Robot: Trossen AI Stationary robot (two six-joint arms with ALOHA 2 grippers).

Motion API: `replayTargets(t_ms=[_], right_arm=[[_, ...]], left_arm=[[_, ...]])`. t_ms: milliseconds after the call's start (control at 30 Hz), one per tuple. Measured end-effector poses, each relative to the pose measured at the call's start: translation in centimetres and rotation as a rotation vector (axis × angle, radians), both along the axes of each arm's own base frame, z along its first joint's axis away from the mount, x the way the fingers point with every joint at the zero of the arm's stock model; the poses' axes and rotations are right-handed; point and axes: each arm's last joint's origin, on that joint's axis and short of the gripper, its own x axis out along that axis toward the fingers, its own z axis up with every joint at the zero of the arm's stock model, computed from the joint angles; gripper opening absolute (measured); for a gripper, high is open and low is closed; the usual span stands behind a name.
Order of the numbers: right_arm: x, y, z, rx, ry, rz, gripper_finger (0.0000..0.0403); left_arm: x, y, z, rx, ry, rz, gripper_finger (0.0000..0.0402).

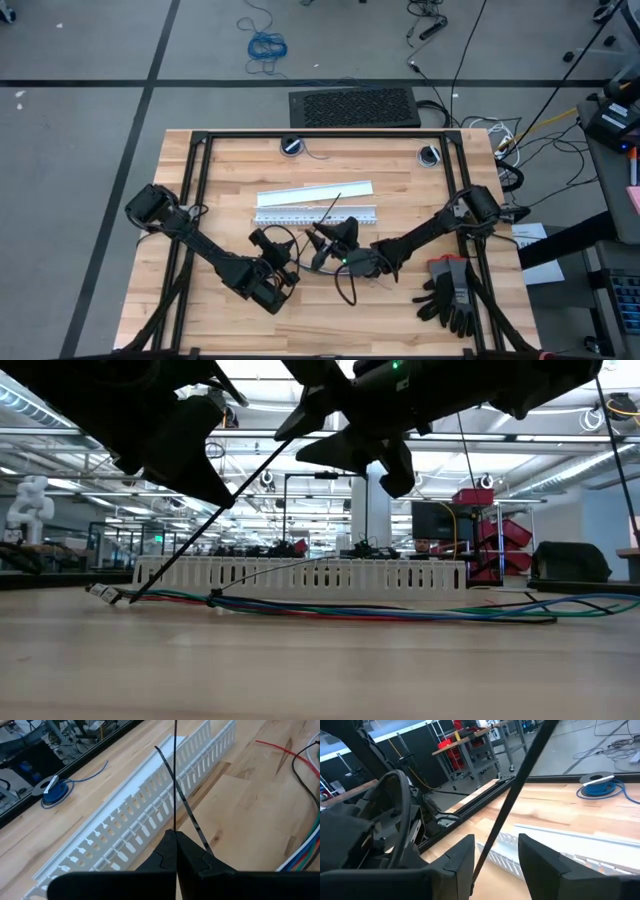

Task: Ziptie cables
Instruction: Wrap the black zip tie around the colored cable wires

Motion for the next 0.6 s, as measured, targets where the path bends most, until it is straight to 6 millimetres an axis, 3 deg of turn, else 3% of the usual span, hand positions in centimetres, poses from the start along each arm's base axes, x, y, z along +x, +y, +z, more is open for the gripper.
replayTargets(t_ms=[133, 333, 600], right_arm=[[0.11, -0.35, 0.01, -0.008, 0.005, -0.009, 0.0114], [0.14, -0.37, 0.18, -0.057, 0.026, -0.006, 0.0012], [0.13, -0.37, 0.18, -0.095, 0.056, -0.002, 0.0001]], left_arm=[[0.00, 0.00, 0.00, 0.000, 0.000, 0.000, 0.0000], [0.01, -0.01, 0.00, -0.001, -0.002, 0.000, 0.0000], [0.01, 0.00, 0.01, 0.000, -0.002, 0.001, 0.0000]])
